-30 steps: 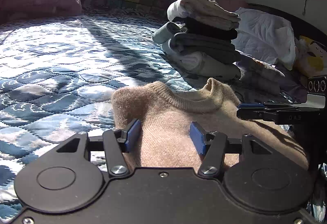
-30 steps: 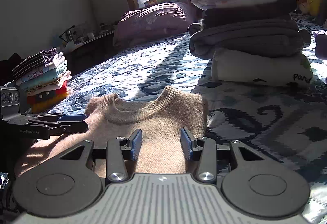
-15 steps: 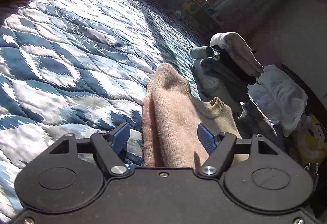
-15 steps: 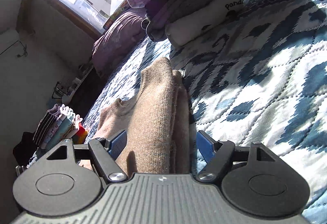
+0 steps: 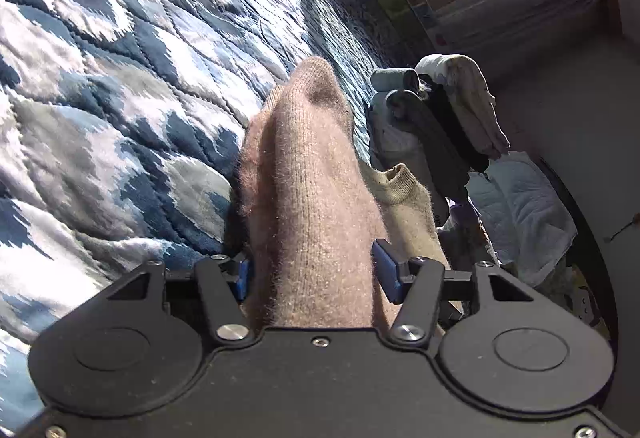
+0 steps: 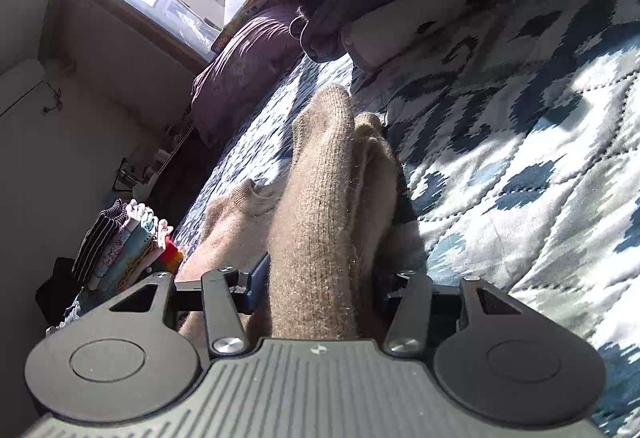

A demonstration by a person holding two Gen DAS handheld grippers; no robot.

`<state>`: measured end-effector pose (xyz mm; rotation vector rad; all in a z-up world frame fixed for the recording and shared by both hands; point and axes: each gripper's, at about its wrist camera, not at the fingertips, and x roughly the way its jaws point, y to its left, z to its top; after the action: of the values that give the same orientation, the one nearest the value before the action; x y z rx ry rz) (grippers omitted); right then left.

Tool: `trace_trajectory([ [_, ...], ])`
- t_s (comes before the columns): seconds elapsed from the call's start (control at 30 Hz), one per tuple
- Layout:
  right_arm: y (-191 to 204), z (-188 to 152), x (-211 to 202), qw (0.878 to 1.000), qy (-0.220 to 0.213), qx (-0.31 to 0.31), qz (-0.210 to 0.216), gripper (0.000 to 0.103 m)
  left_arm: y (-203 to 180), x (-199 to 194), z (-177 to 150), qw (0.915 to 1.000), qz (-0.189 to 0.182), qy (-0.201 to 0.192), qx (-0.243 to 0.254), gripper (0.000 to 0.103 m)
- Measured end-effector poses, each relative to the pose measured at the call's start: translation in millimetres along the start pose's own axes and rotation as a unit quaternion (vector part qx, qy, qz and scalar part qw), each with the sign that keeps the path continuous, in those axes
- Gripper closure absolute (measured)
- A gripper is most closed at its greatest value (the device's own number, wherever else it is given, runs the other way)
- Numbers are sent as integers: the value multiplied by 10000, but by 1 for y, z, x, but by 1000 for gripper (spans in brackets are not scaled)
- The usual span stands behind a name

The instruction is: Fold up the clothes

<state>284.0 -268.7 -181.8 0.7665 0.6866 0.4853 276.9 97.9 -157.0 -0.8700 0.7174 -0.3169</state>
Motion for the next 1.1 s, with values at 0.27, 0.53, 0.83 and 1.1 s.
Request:
trace_trajectory([
  [0.27,16,7,-10,9957,-214,33,897,63,8,-21,6,9979,-581,-41,-275,64],
  [0.53,57,-12,-6,9819,-286,-74,1870,63,8,-91,20,9922,-1049,-671,-66,66],
  [0.83,58,-46,17,9989,89,-27,450,35,57,-104,10,9994,-20,-270,-206,33],
  [1.1,67,-54,13,9943,-17,451,963,61,43,-103,8,9961,-639,-498,-355,66],
])
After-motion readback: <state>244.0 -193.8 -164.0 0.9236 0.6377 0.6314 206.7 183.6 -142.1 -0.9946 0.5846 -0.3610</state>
